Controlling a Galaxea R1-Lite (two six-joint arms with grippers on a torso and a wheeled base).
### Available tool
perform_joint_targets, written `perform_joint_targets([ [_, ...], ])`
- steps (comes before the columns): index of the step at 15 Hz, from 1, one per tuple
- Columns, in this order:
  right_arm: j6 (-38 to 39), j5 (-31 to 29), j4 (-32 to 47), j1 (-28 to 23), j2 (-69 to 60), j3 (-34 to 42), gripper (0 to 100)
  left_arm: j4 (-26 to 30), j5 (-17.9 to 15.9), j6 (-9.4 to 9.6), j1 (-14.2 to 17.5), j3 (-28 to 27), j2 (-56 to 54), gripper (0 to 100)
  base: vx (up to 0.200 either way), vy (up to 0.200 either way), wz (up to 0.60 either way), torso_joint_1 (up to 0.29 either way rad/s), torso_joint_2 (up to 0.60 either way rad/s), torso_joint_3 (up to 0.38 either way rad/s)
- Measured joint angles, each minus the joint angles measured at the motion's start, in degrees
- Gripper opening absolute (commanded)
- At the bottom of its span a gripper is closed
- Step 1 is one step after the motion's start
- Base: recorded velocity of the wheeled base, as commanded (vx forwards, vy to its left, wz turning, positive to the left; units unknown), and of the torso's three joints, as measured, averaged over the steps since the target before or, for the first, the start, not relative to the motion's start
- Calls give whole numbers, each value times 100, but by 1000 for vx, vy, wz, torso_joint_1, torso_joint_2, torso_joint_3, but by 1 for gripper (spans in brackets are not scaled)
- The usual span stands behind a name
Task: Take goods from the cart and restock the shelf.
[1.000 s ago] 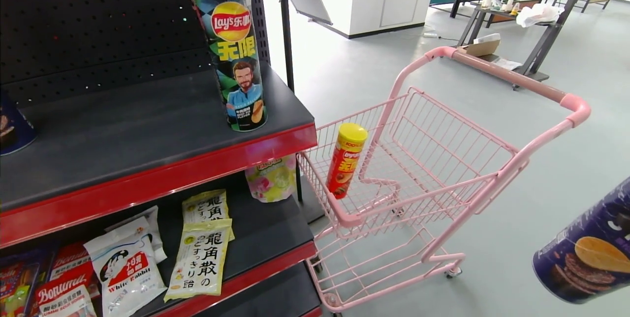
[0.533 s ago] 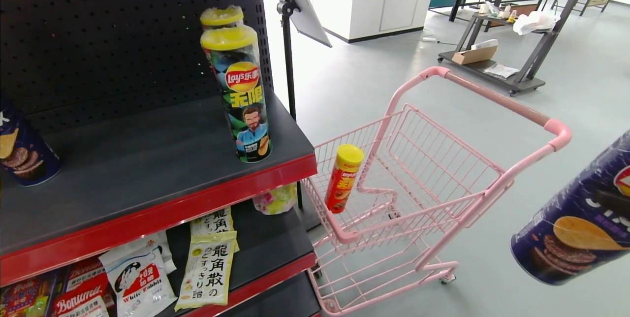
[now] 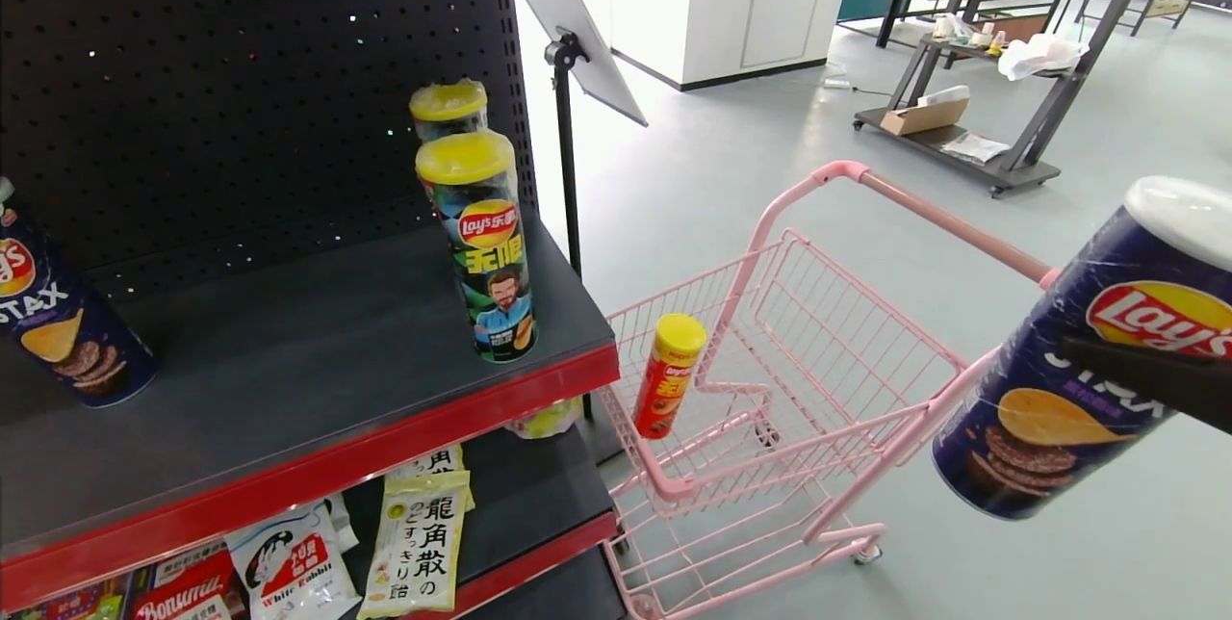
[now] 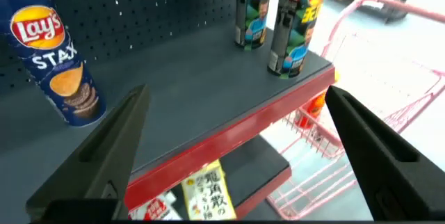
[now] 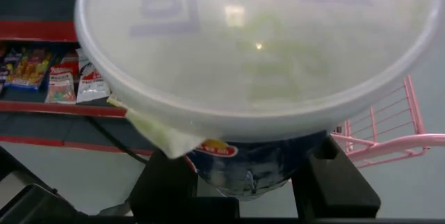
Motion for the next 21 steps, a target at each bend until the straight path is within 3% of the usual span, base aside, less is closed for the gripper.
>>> perform_joint_targets([
  [6,-171,13,11,0,110,150,0,126,119,457,0,94,173,100,0,0,600,10,-16,-11],
  [8,-171,18,-5,11,107,191,0,134,117,778,0,117,201,100,0,0,600,7,7,0],
  [10,-178,18,13,11,80,255,0,134,115,967,0,149,249,100,0,0,0,0,0,0],
  [15,-190,251,-43,40,-141,579,0,137,194,1228,11,128,323,100,0,0,0,0,0,0],
  [18,-223,293,-333,62,-236,646,0,134,629,1421,11,116,391,100,-200,-200,0,6,6,4],
  [21,-280,325,-344,143,-419,896,0,132,640,1448,6,102,435,100,-133,0,0,2,3,-2],
])
